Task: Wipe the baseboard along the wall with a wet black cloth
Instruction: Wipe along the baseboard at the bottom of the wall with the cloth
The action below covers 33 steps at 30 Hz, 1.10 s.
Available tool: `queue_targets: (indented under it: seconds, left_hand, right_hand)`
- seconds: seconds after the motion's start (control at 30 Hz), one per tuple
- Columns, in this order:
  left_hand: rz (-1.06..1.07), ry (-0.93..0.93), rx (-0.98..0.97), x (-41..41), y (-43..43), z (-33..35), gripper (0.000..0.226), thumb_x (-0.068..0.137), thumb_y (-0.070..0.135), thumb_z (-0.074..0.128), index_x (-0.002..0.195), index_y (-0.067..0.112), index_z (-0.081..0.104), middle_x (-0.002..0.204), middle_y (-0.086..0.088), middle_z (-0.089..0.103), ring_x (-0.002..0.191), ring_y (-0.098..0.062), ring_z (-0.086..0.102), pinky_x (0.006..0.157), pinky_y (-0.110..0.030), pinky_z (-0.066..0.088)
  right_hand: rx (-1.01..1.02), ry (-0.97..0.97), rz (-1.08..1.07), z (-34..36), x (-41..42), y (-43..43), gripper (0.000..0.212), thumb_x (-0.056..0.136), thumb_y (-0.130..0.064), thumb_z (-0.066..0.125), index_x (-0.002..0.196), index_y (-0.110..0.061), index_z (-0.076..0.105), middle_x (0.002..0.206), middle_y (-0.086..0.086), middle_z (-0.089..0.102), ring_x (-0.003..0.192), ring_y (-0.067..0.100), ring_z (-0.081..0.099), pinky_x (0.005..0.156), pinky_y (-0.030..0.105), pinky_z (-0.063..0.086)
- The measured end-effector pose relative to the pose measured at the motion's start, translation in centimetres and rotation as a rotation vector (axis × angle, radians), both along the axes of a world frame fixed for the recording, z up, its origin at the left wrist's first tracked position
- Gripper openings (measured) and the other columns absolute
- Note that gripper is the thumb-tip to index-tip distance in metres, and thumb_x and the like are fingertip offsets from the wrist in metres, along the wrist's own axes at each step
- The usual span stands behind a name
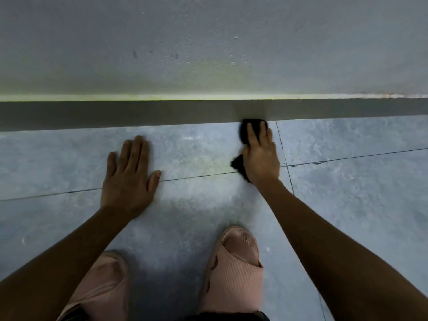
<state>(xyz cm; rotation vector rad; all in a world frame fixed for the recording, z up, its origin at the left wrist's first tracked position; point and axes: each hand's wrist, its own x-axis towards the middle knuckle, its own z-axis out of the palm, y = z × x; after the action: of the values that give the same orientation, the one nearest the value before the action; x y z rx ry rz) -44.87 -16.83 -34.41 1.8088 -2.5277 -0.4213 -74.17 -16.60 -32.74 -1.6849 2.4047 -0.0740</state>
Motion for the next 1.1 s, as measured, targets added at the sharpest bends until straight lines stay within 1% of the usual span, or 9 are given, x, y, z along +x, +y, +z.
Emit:
queue_targets:
  seconds: [0.07,0.17,0.37,0.53,0.67,0.73,0.87,1.0,1.1]
  left_hand:
    - [0.010,-0.002,0.003,-0.1,0.0,0.1,0.074,0.090,0.052,0.011,0.150,0.010,-0.001,0.159,-0.010,-0.001,0.145,-0.024,-0.003,0.116,-0.046,0.000]
    - [0.015,-0.003,0.002,-0.1,0.1,0.0,0.073,0.091,0.052,0.011,0.149,0.011,-0.004,0.158,-0.008,-0.004,0.145,-0.023,-0.005,0.116,-0.045,-0.002]
    - [-0.012,0.003,-0.012,0.2,-0.1,-0.1,0.070,0.092,0.047,0.014,0.149,0.008,0.003,0.158,-0.010,0.002,0.145,-0.023,-0.001,0.116,-0.046,0.003]
    - [-0.003,-0.030,-0.015,2.7,0.1,-0.3,0.069,0.092,0.046,0.013,0.149,0.009,0.003,0.158,-0.011,0.003,0.145,-0.024,0.000,0.116,-0.046,0.003]
    - [-0.016,-0.035,-0.021,3.2,0.2,0.1,0.070,0.091,0.049,0.010,0.150,0.011,0.002,0.158,-0.009,0.001,0.145,-0.022,-0.004,0.116,-0.044,0.000]
    - [-0.005,-0.032,-0.018,3.0,0.3,0.2,0.070,0.091,0.049,0.010,0.150,0.011,0.001,0.159,-0.010,0.001,0.145,-0.022,-0.005,0.116,-0.044,-0.001]
    - [-0.004,-0.020,-0.015,2.4,0.4,0.7,0.069,0.092,0.047,0.012,0.150,0.010,0.003,0.158,-0.010,0.003,0.145,-0.025,-0.001,0.116,-0.046,0.002]
    - [-0.022,-0.039,-0.016,2.1,0.4,0.9,0.069,0.092,0.047,0.011,0.149,0.008,0.005,0.158,-0.012,0.005,0.145,-0.026,0.002,0.116,-0.047,0.004]
    - [-0.028,-0.052,-0.003,1.7,0.3,1.1,0.070,0.092,0.048,0.009,0.149,0.008,0.005,0.158,-0.012,0.005,0.145,-0.027,0.003,0.116,-0.048,0.007]
  right_hand:
    - [0.009,-0.024,-0.190,0.1,0.0,-0.4,0.056,0.100,-0.023,0.033,0.153,-0.022,0.015,0.160,0.012,0.002,0.146,0.031,0.001,0.117,0.043,0.015]
    - [-0.016,-0.023,-0.202,0.0,3.5,-0.8,0.058,0.099,-0.024,0.034,0.153,-0.021,0.013,0.160,0.015,0.000,0.146,0.034,0.000,0.116,0.043,0.012]
    - [-0.110,-0.088,0.280,-0.8,13.0,-0.2,0.059,0.094,-0.019,0.046,0.150,-0.019,0.028,0.157,0.018,0.017,0.145,0.036,0.012,0.116,0.046,0.016]
    - [-0.108,-0.138,0.685,-0.7,8.4,0.0,0.063,0.079,0.000,0.056,0.138,-0.021,0.050,0.150,0.014,0.038,0.138,0.039,0.031,0.110,0.050,0.027]
    - [-0.059,-0.001,0.451,0.5,2.1,0.4,0.076,0.077,0.008,0.058,0.140,-0.032,0.045,0.154,0.011,0.029,0.141,0.040,0.023,0.112,0.053,0.019]
    - [-0.039,0.004,0.313,0.8,1.6,0.2,0.070,0.082,0.009,0.050,0.140,-0.031,0.046,0.155,0.014,0.027,0.141,0.040,0.021,0.112,0.053,0.018]
    - [-0.088,-0.073,0.460,1.3,4.6,-0.1,0.056,0.078,-0.011,0.039,0.125,-0.025,0.063,0.142,0.018,0.048,0.129,0.044,0.042,0.100,0.058,0.036]
    - [-0.068,-0.146,0.798,1.3,8.7,1.1,0.037,0.088,-0.044,0.047,0.119,-0.035,0.066,0.144,0.003,0.048,0.134,0.029,0.040,0.106,0.045,0.028]
    - [-0.077,-0.198,0.892,1.2,6.6,2.8,0.029,0.091,-0.042,0.052,0.114,-0.036,0.069,0.142,-0.001,0.050,0.134,0.025,0.041,0.107,0.043,0.028]
